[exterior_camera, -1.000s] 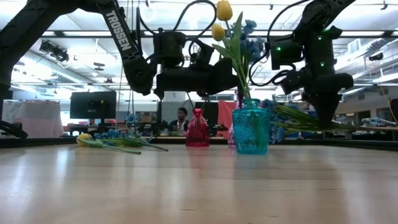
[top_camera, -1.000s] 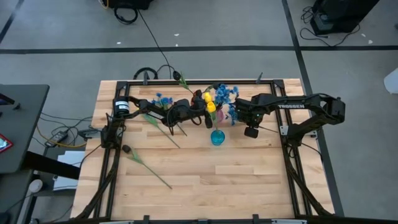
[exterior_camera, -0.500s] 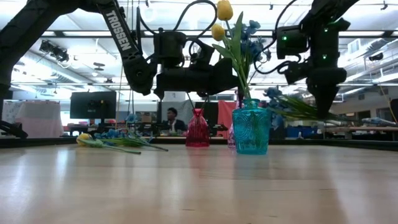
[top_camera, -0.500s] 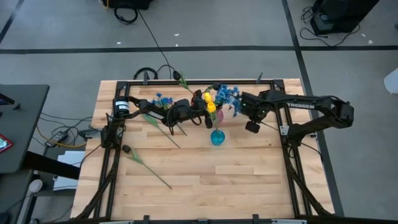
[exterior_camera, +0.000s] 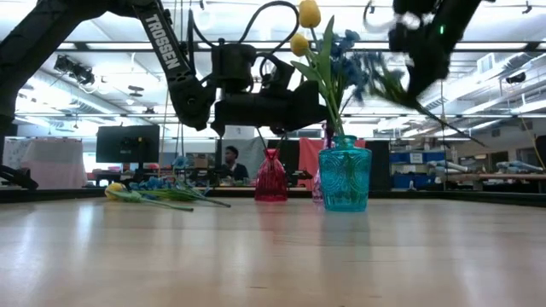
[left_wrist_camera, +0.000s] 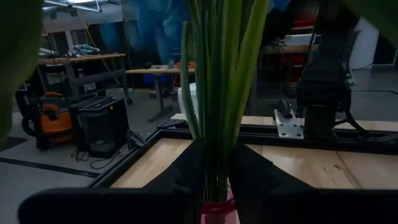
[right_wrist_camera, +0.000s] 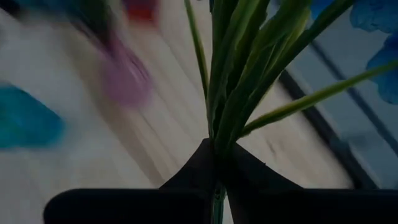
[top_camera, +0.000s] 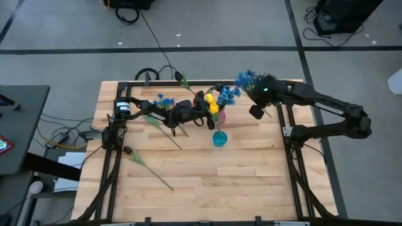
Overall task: Sort flowers into vase by color
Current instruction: Put the blue flowers into the pink vase
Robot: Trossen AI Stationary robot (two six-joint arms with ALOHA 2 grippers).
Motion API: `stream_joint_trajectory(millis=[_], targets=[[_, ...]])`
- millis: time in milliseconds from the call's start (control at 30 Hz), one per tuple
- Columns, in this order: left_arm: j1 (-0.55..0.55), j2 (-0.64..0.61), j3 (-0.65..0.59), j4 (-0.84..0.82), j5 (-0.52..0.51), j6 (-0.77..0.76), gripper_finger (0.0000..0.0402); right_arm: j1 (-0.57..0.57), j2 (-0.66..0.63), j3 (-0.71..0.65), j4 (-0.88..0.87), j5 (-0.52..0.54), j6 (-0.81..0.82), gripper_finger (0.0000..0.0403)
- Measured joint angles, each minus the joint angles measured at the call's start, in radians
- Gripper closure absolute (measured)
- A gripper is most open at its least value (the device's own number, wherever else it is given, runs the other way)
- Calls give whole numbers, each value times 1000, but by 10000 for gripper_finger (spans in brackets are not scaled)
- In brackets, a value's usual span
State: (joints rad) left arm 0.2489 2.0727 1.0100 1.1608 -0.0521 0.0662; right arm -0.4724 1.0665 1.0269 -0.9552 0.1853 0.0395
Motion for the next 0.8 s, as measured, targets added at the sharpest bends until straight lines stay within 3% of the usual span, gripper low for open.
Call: stream_joint_trajectory(millis=[200, 367, 633, 800], targets=[[0, 0, 0, -17, -22, 0, 332, 38, -163, -17, 198, -194, -48, 368], [0, 0, 0, -11, -34, -1, 332, 100, -272, -164, 497, -312, -63, 368], [0, 0, 0, 0, -77, -112, 332, 162, -315, -407, 994, -272, -159, 368], [0, 0, 0, 23, -77, -143, 332, 174, -314, -478, 1155, -254, -189, 368]])
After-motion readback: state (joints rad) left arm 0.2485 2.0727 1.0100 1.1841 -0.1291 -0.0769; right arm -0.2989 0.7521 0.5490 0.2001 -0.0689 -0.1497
